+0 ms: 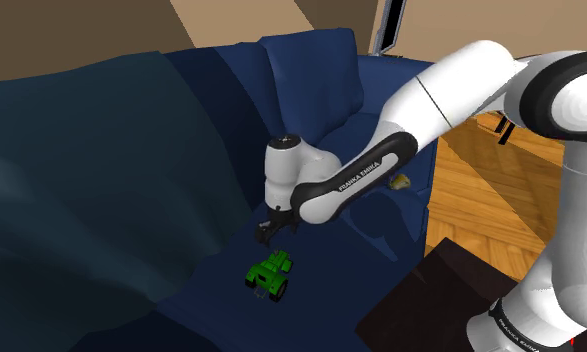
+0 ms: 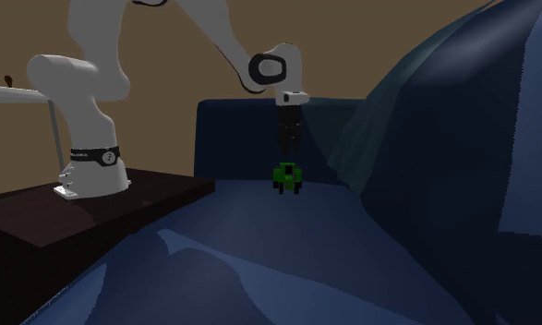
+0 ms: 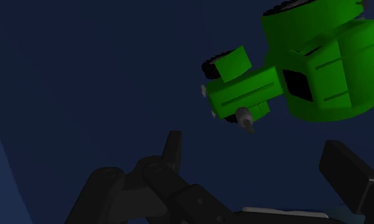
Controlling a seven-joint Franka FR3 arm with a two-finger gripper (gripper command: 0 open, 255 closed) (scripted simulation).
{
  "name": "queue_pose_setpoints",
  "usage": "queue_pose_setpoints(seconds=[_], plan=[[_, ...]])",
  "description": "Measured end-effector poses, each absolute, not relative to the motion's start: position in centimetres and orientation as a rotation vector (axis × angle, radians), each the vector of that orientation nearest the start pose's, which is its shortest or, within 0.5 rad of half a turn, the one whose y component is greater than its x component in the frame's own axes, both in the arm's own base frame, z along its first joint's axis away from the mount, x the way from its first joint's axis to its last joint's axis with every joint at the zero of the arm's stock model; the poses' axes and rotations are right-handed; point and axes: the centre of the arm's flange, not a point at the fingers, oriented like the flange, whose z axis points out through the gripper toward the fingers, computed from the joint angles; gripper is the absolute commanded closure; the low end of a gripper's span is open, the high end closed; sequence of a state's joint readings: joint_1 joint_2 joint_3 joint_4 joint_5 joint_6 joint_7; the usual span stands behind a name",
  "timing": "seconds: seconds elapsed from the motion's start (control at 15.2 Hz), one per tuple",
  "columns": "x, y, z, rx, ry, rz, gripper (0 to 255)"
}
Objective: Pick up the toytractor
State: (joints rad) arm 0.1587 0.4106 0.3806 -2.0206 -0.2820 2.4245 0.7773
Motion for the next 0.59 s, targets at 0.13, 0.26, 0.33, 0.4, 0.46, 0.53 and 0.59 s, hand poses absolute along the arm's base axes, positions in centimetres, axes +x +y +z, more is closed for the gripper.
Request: queue_pose_setpoints(seconds=[0.13, 0.26, 0.33, 0.4, 0.46, 0.53, 0.59], plan=[[52.6, 31.0, 24.6, -3.149, 0.093, -0.084, 0], [52.6, 31.0, 23.5, -3.148, 0.094, -0.085, 0], [52.6, 31.1, 23.0, -3.148, 0.094, -0.085, 0], [52.6, 31.0, 22.4, -3.148, 0.094, -0.085, 0], [52.6, 31.0, 21.9, -3.148, 0.094, -0.085, 0], [52.6, 31.0, 21.5, -3.148, 0.094, -0.085, 0], [52.6, 31.0, 21.3, -3.148, 0.094, -0.085, 255]])
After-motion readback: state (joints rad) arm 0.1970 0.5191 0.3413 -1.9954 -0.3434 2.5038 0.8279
